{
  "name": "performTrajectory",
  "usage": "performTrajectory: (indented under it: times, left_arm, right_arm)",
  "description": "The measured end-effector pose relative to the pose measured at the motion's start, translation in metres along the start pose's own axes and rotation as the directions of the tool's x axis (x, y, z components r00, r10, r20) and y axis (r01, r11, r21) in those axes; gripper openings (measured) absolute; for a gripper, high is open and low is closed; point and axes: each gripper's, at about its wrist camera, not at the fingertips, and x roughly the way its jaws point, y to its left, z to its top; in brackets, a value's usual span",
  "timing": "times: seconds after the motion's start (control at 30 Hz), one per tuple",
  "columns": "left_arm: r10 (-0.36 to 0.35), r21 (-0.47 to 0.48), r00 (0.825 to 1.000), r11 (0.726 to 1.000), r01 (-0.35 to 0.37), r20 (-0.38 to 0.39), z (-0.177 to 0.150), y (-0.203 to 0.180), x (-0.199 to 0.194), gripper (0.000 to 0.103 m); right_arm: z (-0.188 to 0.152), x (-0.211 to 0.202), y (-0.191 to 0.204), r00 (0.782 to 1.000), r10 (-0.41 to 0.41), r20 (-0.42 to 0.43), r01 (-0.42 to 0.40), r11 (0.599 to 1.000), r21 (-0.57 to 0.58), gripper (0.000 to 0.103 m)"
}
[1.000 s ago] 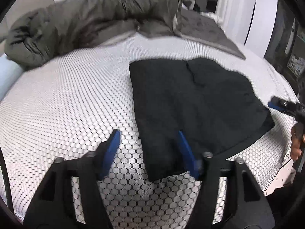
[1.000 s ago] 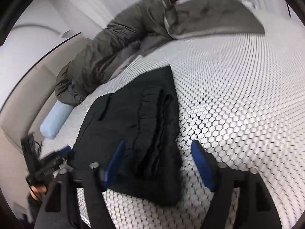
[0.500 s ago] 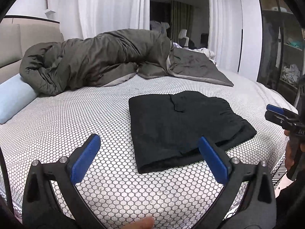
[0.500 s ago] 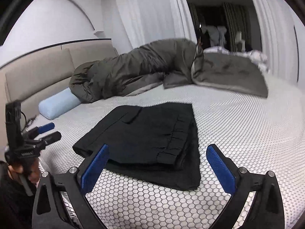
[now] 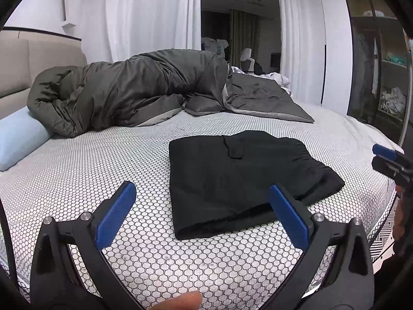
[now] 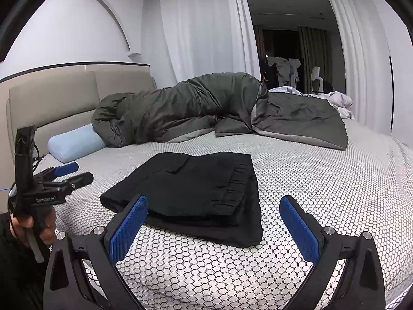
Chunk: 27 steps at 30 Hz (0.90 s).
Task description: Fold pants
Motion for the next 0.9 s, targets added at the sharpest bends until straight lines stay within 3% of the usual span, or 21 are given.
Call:
performTrajectory:
  times: [0.3,0.9]
  left_arm:
    - [-0.014,0.030,1.000,0.999,0.014,0.001,-0.001,-0.007,-0.001,0.103]
    - [-0.015,0.023,0.999,1.000,0.014,0.030,0.001,-0.001,-0.009,0.103]
  right_arm:
    - [0.002,-0.002,0.003,1.000,0.027,0.006,-0.027,1.000,0.012,0.103]
    - [0.000,-0.001,0.011,1.000,0.004,-0.002,-0.004,1.000,-0.018,0.103]
